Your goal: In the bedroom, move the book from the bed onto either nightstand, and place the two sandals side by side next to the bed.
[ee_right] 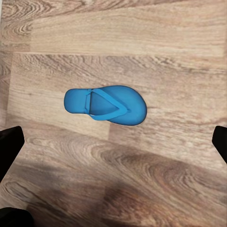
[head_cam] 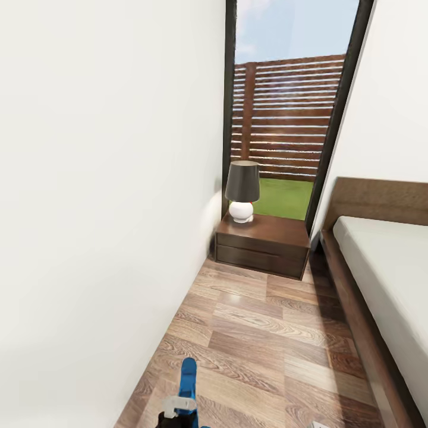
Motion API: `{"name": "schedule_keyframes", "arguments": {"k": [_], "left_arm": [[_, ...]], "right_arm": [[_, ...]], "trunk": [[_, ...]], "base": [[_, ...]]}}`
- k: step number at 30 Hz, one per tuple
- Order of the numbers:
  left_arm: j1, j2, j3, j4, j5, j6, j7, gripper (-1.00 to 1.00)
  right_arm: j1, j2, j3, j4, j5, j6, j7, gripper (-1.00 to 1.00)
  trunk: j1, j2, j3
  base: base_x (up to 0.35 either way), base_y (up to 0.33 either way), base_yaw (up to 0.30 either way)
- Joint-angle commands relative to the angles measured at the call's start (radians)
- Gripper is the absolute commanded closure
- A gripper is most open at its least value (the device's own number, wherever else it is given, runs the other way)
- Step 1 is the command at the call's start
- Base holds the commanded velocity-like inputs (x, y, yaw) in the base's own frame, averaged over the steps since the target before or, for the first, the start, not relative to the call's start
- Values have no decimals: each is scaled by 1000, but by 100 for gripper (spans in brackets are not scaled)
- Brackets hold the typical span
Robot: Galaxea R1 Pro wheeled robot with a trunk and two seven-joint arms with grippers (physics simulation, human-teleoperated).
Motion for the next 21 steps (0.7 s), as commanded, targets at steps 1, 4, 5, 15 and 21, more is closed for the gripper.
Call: {"name": "schedule_keyframes", "arguments": {"k": [1,4,5,15,21], "left_arm": [[-1,-5,-4,-7,10,-2,-6,100],[-1,-22,-5,-76,-7,19,-16,100],[-1,-28,-5,-114,-16,42,-19,100],[-1,-41,-6,-454,-45,291,-31,100],[-4,0,-4,-495,-51,307,-31,100]], "right_arm": [[-1,0,1,1,-4,-1,4,-100],[-1,0,1,1,-4,-1,4,-100],[-1,0,1,1,-4,-1,4,-100],[-1,0,1,1,-4,-1,4,-100],[-1,0,-3,-1,-4,2,4,-100]], "trunk": [[0,0,-1],[0,0,-1],[0,0,-1],[0,0,-1],[0,0,-1]], "base": [[0,0,0],[0,0,0],[0,0,0],[0,0,0],[0,0,0]]}}
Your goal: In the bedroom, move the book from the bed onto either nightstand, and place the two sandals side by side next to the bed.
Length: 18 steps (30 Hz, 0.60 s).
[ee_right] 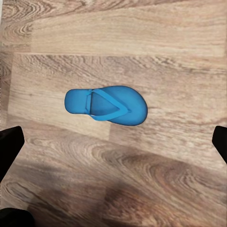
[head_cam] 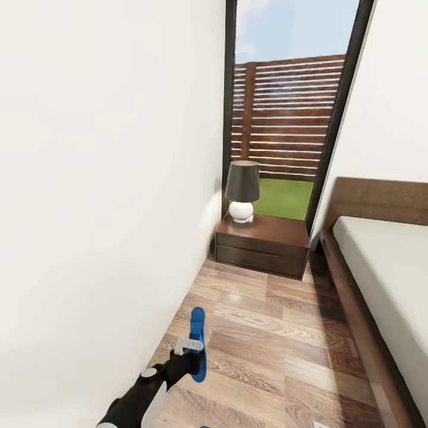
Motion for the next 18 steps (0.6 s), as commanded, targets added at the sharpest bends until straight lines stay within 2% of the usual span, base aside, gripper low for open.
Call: {"name": "schedule_keyframes", "arguments": {"k": [1,4,8,9,11,12,13,14,16,18], "left_arm": [[-2,10,-1,-3,7,5,-2,100],[-6,32,0,-5,8,6,-4,100],[-7,36,0,-6,8,6,-12,100],[-8,36,0,-6,8,6,-14,100],[-8,35,-1,-7,9,6,-16,100],[-8,35,-1,-7,9,6,-16,100],[-9,34,-1,-8,9,6,-17,100],[-9,34,-1,-9,9,6,-17,100],[-9,34,-2,-9,10,6,-17,100],[-9,33,-2,-9,10,6,-17,100]], "right_arm": [[-1,0,-1,-4,-4,4,5,-100],[-2,2,-3,-21,-3,13,5,-100],[-7,7,-4,-80,-2,49,-5,-100],[-8,8,-4,-108,-2,86,-23,-100],[-10,11,-3,-178,2,190,-101,-100],[-10,12,-2,-200,2,216,-131,-100],[-11,18,0,-247,4,262,-199,-100],[-11,23,1,-272,5,282,-235,-100],[-11,53,4,-362,12,332,-369,-100],[-11,71,7,-409,41,351,-433,-100]], "trunk": [[0,0,-1],[0,0,-1],[0,0,-1],[0,0,-1],[0,0,-1],[0,0,-1],[0,0,-1],[0,0,-1],[0,0,-1],[0,0,-1]], "base": [[0,0,0],[0,0,0],[0,0,0],[0,0,0],[0,0,0],[0,0,0],[0,0,0],[0,0,0],[0,0,0],[0,0,0]]}}
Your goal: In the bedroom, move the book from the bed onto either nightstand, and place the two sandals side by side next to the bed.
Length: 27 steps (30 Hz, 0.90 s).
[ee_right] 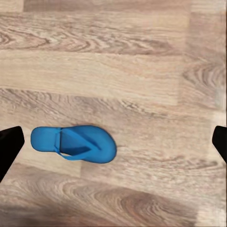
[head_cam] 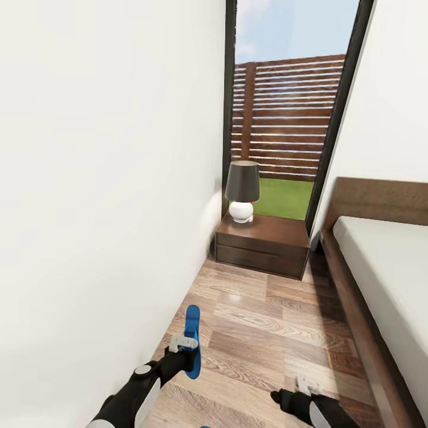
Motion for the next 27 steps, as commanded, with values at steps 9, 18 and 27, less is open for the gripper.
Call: {"name": "schedule_keyframes", "arguments": {"k": [9,18,27], "left_arm": [[0,-1,-2,-1,9,6,-2,100],[0,-2,-1,-1,11,6,0,100],[0,-2,-1,-1,11,6,1,100]], "right_arm": [[0,70,141,-78,407,26,-58,-100],[0,73,316,-88,585,28,116,-100],[0,65,344,-164,658,109,314,-100]], "trunk": [[0,0,-1],[0,0,-1],[11,-21,-10]], "base": [[0,0,0],[0,0,0],[0,0,0]]}}
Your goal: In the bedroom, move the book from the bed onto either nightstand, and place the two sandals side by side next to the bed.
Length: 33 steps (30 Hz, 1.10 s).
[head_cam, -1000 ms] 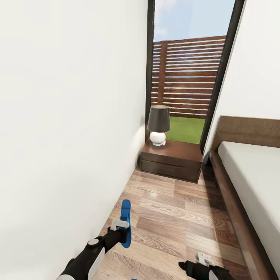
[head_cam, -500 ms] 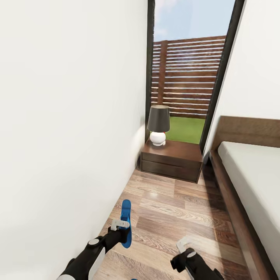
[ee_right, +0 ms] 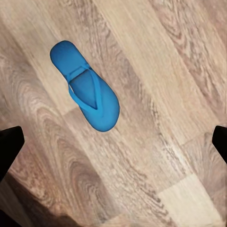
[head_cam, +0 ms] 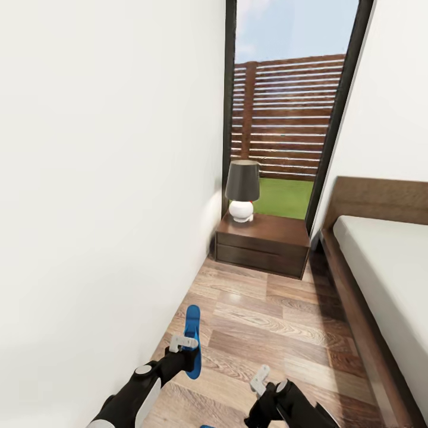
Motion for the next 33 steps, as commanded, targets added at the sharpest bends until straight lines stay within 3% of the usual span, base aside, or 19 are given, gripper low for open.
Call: {"name": "schedule_keyframes", "arguments": {"k": [1,8,33], "left_arm": [[0,0,-1,-1,8,5,-2,100],[0,-3,-3,-1,8,6,-2,100],[0,-3,-3,-3,8,6,-5,100]], "right_arm": [[0,0,0,-10,23,30,10,-100],[0,0,1,-30,46,146,14,-100],[0,3,11,-86,49,157,1,-100]], "trunk": [[4,-8,-4],[31,-57,-26],[126,-232,-104]], "base": [[0,0,0],[0,0,0],[0,0,0]]}}
